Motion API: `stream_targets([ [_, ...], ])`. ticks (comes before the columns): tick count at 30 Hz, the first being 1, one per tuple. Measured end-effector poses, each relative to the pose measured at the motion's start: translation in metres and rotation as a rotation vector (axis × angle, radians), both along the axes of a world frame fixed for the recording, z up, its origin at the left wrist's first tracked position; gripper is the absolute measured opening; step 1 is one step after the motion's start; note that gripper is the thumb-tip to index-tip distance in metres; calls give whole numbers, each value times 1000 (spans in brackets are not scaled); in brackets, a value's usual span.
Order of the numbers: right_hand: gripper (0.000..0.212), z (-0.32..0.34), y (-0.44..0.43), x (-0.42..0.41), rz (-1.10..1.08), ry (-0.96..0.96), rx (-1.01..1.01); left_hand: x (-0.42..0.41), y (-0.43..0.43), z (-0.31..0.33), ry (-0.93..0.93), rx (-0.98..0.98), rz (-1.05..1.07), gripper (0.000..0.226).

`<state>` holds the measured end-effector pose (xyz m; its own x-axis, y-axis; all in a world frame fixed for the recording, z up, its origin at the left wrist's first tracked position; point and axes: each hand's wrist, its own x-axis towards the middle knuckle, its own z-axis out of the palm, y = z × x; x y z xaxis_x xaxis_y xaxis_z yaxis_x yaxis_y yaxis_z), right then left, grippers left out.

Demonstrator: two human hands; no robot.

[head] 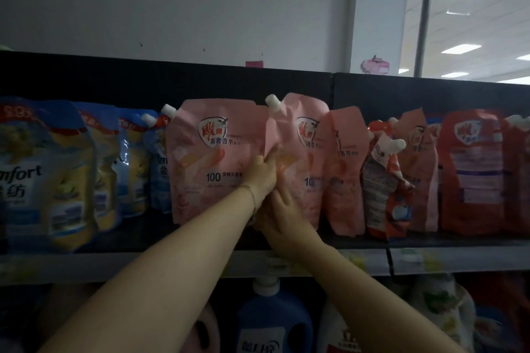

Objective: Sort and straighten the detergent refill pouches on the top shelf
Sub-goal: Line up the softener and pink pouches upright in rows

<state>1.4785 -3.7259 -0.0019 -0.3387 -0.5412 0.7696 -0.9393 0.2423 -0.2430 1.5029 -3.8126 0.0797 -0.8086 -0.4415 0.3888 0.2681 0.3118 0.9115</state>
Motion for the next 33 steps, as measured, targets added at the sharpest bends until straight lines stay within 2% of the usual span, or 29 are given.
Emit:
stream_targets([
  [2,31,-9,8,-11,-99,176,162,-3,-3,-6,42,69,-24,44],
  [3,29,-12,12,-18,-185,244,182,-3,-6,-8,78,87,-22,38],
  [5,22,-12,20,-24,-402,214,130,-7,-14,-13,142,34,9,33],
  [6,25,-8,23,-25,-486,119,97,-7,-17,-14,157,-42,56,49],
  [8,36,3,24,-25,-562,-129,129,-4,-25,-17,232,-301,254,82],
  [9,39,9,22,-26,-571,-199,177,-2,-30,-19,293,-502,361,85],
  [11,44,17,14,-26,-602,-207,252,3,-38,-26,331,-970,477,83],
  [13,44,17,6,-27,-677,-123,304,5,-44,-35,169,-1358,393,88],
  [15,46,13,-3,-30,-753,-34,332,3,-53,-44,-54,-1516,280,88],
  [16,49,11,-6,-32,-764,-20,330,2,-56,-45,-141,-1529,257,87],
  [18,59,8,-13,-38,-703,-79,311,-4,-62,-43,-199,-1516,265,89],
  [22,76,14,-11,-50,-478,-275,305,-24,-74,-44,-273,-1640,305,110],
  [24,72,19,-4,-52,-391,-327,325,-29,-77,-50,-270,-1686,334,112],
  [26,56,21,1,-56,-327,-351,350,-32,-76,-54,-239,-1667,379,108],
  [27,50,21,2,-58,-320,-354,357,-34,-75,-54,-239,-1659,396,105],
  [33,69,9,-11,-67,-476,-297,406,-41,-68,-43,-375,-1655,331,99],
])
